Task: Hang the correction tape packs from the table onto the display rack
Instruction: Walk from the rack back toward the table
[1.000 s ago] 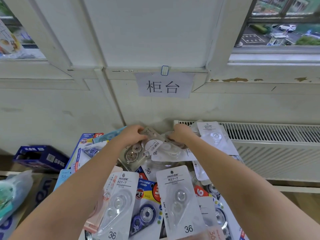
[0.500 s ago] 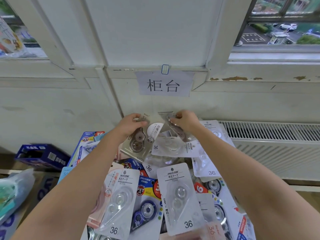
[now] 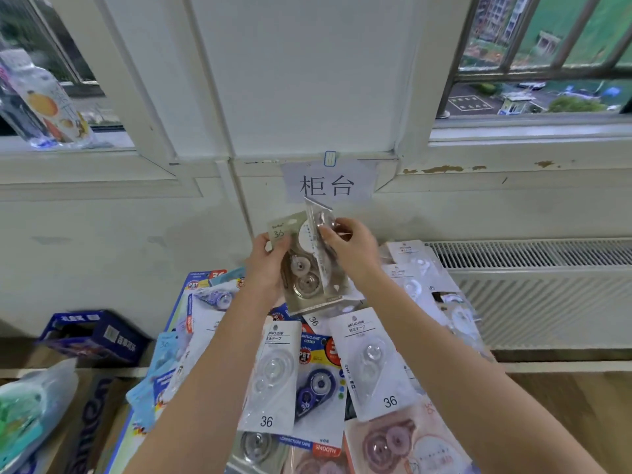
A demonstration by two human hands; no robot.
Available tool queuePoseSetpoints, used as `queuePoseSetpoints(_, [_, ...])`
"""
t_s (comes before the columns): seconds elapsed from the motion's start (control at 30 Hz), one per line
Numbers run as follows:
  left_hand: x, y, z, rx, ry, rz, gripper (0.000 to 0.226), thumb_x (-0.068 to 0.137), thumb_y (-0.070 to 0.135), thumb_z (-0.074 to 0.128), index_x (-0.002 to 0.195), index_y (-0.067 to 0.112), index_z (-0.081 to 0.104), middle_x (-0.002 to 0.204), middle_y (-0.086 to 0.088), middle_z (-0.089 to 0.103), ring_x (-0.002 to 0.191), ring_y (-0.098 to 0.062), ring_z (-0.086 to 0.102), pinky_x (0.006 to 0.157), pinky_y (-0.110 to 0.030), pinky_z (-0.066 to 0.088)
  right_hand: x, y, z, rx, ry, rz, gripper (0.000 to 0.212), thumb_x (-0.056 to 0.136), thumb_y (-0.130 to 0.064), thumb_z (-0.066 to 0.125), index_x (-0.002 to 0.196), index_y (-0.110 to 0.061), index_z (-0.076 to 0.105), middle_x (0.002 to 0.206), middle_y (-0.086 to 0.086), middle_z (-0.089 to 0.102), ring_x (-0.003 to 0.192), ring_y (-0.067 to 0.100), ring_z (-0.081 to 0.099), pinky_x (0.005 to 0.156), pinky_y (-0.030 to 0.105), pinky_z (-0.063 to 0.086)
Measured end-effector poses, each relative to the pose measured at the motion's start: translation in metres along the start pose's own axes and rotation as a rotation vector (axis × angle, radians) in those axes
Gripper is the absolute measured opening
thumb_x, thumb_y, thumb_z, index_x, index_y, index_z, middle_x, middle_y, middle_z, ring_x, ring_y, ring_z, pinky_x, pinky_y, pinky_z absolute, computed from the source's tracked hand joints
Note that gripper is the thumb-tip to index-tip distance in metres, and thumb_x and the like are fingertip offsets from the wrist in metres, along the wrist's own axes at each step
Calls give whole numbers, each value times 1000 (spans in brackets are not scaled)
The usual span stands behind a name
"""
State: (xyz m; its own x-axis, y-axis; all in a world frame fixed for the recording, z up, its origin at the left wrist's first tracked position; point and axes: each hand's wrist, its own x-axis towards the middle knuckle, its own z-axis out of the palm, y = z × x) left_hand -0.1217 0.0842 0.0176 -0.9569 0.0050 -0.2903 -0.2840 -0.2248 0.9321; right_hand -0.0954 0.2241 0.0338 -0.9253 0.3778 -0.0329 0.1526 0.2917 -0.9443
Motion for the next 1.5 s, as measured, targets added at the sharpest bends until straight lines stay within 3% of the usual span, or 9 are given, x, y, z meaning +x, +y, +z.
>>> queuePoseSetpoints(0.27, [-67,11,-45,-32,-171,62,20,90,10,63,109,7,59,101,-15,68,88,-30,67,86,-45,55,-78,-21,37,-4,160,-59,52,87,-38,65,129,-15,46,113,-4,39,111,13,42,92,22,35])
queuePoseSetpoints(0.47, [-91,19,-74,163,-288,114,20,85,-2,64,104,4,67,100,-16,70,92,-30,66,91,-43,52,-110,-33,48,-188,182,-126,59,85,-38,67,134,-15,42,130,6,40,125,22,36,108,37,32])
queuePoseSetpoints(0.6, [-96,30,-88,300,-407,132,18,84,2,67,101,7,67,94,-9,71,89,-24,67,85,-35,52,-108,-63,18,-341,9,-183,66,86,-39,66,140,-15,39,140,6,38,130,22,37,110,40,33])
queuePoseSetpoints(0.87, [-104,33,-66,124,-525,39,9,89,3,62,92,10,66,74,0,74,67,-14,70,59,-26,56,-119,-75,-46,-353,-145,-32,22,92,-34,59,95,-13,53,83,-3,55,74,8,52,60,18,41])
queuePoseSetpoints(1.0, [-108,32,-42,32,-504,-16,2,90,13,63,91,13,66,77,-2,73,71,-19,67,65,-31,56,-135,-49,-85,0,49,61,18,94,-28,57,81,-17,54,76,0,55,70,12,53,53,14,41])
queuePoseSetpoints(1.17, [-128,34,9,-22,-601,-28,12,92,18,60,96,8,64,92,-12,69,82,-25,66,72,-36,57,-174,-25,-132,298,385,72,32,101,-19,44,129,-4,48,107,0,53,69,-8,60,61,7,47])
queuePoseSetpoints(1.27, [-157,33,52,-37,-707,-45,15,90,18,63,96,5,66,84,-10,72,77,-24,68,70,-35,58,-203,-14,-152,488,446,88,55,80,-67,57,118,-28,55,128,8,52,103,11,61,90,21,50])
queuePoseSetpoints(1.4, [-220,24,111,-31,-877,-1,12,92,15,61,97,5,66,80,-5,73,76,-20,69,68,-30,57,-244,-1,-195,764,736,56,22,97,-15,51,116,-4,50,103,14,60,85,23,61,65,29,58])
queuePoseSetpoints(1.5, [-277,11,146,-34,-920,10,17,89,13,64,103,4,66,89,-10,73,82,-23,70,75,-35,57,-300,6,-223,789,863,54,5,98,-12,50,93,-9,49,92,11,58,71,15,58,61,26,53])
